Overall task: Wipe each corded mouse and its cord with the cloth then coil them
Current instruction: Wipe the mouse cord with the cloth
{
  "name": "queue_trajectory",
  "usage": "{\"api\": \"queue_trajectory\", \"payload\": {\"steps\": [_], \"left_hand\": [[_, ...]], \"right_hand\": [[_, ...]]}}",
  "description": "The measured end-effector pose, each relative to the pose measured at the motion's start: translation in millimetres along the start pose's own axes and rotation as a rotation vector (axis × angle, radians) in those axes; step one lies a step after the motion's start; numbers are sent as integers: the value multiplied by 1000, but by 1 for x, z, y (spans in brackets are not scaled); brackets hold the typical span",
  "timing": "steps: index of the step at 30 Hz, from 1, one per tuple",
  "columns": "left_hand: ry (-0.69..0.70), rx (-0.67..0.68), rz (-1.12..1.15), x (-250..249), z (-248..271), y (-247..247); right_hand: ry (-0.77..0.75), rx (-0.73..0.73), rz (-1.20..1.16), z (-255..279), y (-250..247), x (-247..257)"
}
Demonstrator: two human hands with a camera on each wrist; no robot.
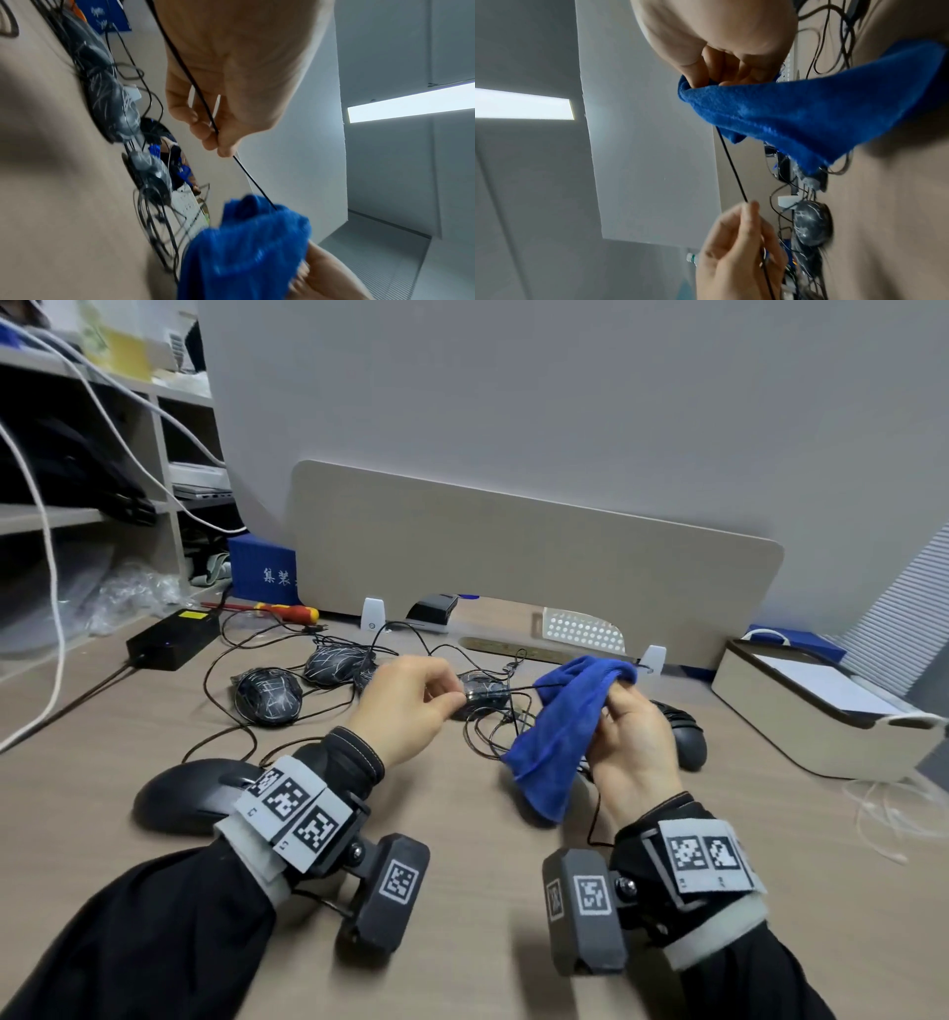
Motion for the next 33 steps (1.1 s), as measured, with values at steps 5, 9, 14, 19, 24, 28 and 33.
{"api": "queue_trajectory", "payload": {"steps": [5, 9, 14, 19, 24, 28, 33], "left_hand": [[-175, -164, -169, 20, 0, -26], [-103, -86, -13, 10, -1, -10], [67, 33, 121, -19, 3, 17], [52, 12, 192, -14, 4, 16], [85, -13, 146, -15, 4, 12], [80, -40, 124, -12, 5, 12], [-14, -196, -11, 1, 3, -15]], "right_hand": [[49, 129, 72, -1, 8, -10], [6, 158, 156, 4, 13, -14], [41, 236, 239, 13, 24, -25], [62, 257, 267, 19, 29, -30], [59, 213, 273, 18, 28, -30], [65, 120, 220, 18, 23, -30], [17, -90, 2, 0, -9, -6]]}}
Point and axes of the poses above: each hand's wrist, its own z-axis away from the middle knuckle, its own y-axis out of the palm, x = y × z, the point moved 7 cm from there along -z, towards the middle knuckle, and after that the axes turned 4 degrees about y, right-handed, at the moved point
